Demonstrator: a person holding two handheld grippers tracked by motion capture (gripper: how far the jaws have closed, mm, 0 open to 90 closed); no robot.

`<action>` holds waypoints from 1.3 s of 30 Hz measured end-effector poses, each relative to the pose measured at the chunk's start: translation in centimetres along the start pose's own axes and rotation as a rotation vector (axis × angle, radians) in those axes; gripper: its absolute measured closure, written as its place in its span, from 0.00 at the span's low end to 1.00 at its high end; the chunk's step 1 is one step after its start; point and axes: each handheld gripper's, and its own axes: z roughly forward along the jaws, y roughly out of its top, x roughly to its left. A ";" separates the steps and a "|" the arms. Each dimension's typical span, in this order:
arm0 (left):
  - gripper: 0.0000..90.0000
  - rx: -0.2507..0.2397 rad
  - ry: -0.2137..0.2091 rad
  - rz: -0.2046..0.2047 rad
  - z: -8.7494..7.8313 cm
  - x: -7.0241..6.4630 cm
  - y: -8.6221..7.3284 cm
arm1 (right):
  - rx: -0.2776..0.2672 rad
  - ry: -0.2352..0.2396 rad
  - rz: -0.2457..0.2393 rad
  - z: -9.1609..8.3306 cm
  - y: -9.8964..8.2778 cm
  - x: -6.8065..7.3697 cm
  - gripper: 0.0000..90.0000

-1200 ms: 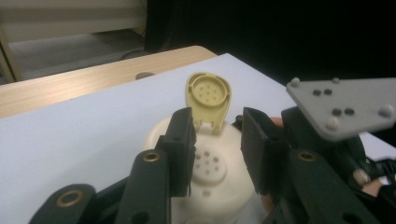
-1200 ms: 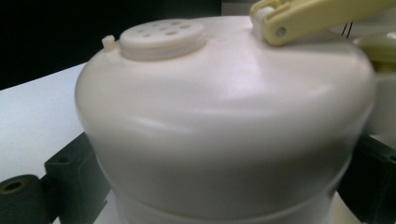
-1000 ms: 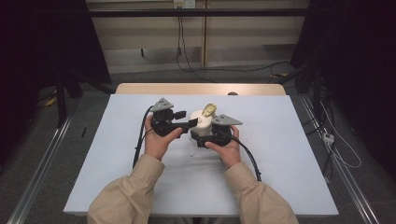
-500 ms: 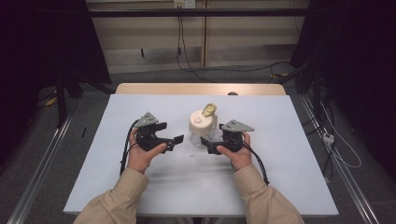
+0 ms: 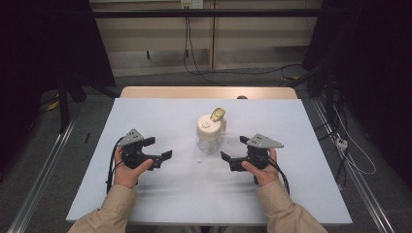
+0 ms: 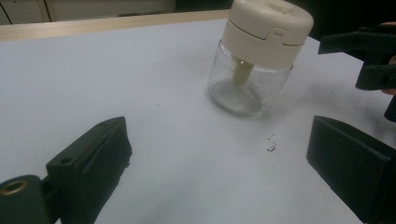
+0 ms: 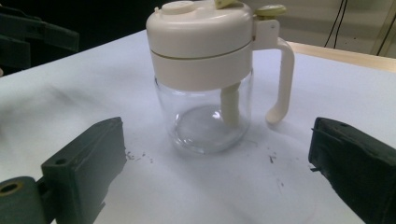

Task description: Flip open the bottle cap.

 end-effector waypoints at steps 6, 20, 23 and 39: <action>0.07 -0.003 0.002 -0.007 -1.1 0.5 -0.7 | 0.003 -0.021 -0.014 -2.3 -0.7 -0.2 0.04; 0.06 -0.003 0.023 -0.013 -2.9 1.0 -1.9 | -0.005 -0.048 -0.006 -6.4 -2.3 -1.4 0.04; 0.06 -0.008 0.026 -0.014 -3.1 1.0 -2.0 | -0.007 -0.062 -0.003 -7.1 -2.6 -1.7 0.04; 0.06 -0.006 0.052 -0.022 -3.8 1.4 -2.5 | -0.008 -0.082 -0.006 -9.4 -3.6 -2.0 0.04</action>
